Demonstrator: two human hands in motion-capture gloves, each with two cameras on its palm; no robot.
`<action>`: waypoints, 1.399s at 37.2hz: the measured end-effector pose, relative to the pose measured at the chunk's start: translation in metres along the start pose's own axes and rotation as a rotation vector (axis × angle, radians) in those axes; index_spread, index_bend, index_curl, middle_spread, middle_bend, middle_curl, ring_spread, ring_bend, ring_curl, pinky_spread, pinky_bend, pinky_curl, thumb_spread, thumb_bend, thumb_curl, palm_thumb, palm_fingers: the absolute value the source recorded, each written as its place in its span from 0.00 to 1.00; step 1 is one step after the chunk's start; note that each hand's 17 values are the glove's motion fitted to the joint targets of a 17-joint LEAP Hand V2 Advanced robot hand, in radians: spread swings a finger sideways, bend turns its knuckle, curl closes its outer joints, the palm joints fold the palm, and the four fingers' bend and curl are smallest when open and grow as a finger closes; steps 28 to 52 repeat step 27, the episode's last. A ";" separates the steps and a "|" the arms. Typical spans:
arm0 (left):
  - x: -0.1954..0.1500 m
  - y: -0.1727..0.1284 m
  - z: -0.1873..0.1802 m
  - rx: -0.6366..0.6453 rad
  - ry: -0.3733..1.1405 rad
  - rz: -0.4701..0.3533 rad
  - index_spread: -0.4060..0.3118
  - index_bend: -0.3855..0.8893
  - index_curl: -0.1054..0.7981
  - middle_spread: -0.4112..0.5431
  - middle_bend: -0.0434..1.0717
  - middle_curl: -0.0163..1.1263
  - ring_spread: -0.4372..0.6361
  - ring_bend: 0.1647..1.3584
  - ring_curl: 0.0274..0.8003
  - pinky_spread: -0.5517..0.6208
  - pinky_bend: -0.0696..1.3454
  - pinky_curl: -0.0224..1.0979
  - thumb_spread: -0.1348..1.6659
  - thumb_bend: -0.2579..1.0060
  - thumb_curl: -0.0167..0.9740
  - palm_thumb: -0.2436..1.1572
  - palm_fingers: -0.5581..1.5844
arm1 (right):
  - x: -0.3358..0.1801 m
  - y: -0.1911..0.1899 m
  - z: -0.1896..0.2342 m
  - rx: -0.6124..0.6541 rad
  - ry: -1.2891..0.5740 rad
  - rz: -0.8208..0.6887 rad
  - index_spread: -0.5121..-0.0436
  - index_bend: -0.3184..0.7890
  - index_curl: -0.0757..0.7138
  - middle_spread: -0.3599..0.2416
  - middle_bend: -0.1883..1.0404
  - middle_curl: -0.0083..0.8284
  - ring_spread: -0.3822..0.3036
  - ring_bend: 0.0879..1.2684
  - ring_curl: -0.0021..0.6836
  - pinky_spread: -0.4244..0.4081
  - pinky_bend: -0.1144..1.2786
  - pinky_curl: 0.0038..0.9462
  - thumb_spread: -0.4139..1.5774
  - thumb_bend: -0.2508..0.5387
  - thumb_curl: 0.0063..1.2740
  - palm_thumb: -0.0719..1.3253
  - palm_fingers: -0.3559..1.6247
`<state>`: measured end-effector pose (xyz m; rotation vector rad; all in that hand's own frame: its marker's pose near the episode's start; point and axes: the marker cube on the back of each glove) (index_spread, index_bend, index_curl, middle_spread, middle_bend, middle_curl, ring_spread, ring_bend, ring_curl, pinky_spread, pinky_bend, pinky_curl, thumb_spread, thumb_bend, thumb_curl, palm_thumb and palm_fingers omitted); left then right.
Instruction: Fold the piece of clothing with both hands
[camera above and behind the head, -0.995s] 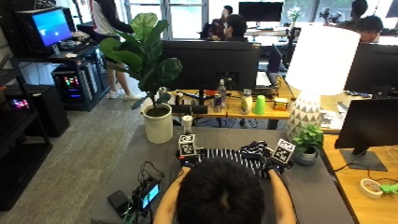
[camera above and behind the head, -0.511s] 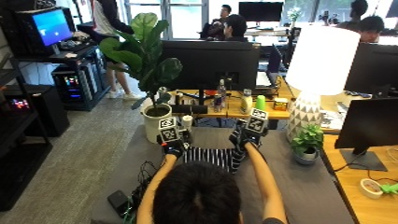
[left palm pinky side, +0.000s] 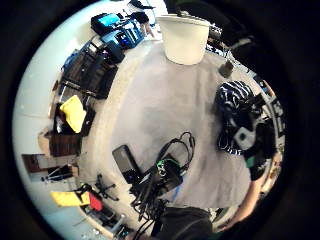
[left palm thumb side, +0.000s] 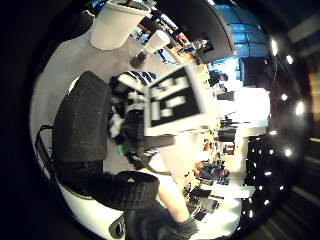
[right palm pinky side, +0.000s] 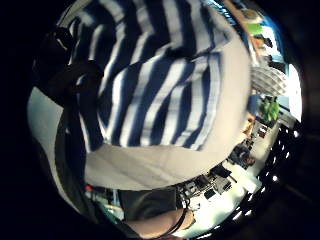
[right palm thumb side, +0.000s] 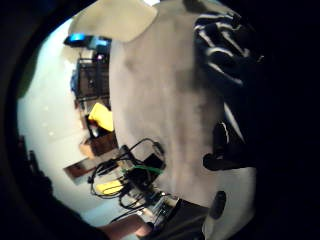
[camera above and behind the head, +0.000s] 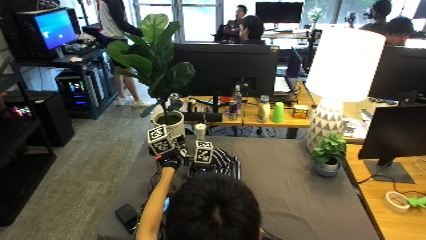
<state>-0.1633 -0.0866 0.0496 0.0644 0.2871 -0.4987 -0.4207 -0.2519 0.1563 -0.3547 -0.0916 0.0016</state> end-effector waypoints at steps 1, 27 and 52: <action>-0.003 0.001 -0.002 0.003 0.000 -0.006 0.43 0.45 0.56 0.48 0.17 0.26 0.49 0.31 0.40 0.59 0.27 0.33 0.85 0.22 0.21 0.32 0.46 | -0.005 -0.001 0.006 -0.011 -0.010 -0.011 0.58 0.24 0.22 0.43 0.35 0.54 0.21 0.59 0.72 0.20 0.74 0.52 0.51 0.29 0.49 0.78 0.67; -0.031 0.001 -0.020 0.046 -0.055 -0.068 0.42 0.44 0.57 0.47 0.17 0.25 0.47 0.30 0.39 0.56 0.25 0.33 0.89 0.21 0.21 0.35 0.48 | 0.084 0.043 -0.144 0.284 -0.209 0.056 0.60 0.33 0.17 0.54 0.31 0.53 0.31 0.57 0.66 0.23 0.70 0.46 0.74 0.31 0.40 0.70 0.63; -0.031 0.001 -0.020 0.046 -0.055 -0.068 0.42 0.44 0.57 0.47 0.17 0.25 0.47 0.30 0.39 0.56 0.25 0.33 0.89 0.21 0.21 0.35 0.48 | 0.084 0.043 -0.144 0.284 -0.209 0.056 0.60 0.33 0.17 0.54 0.31 0.53 0.31 0.57 0.66 0.23 0.70 0.46 0.74 0.31 0.40 0.70 0.63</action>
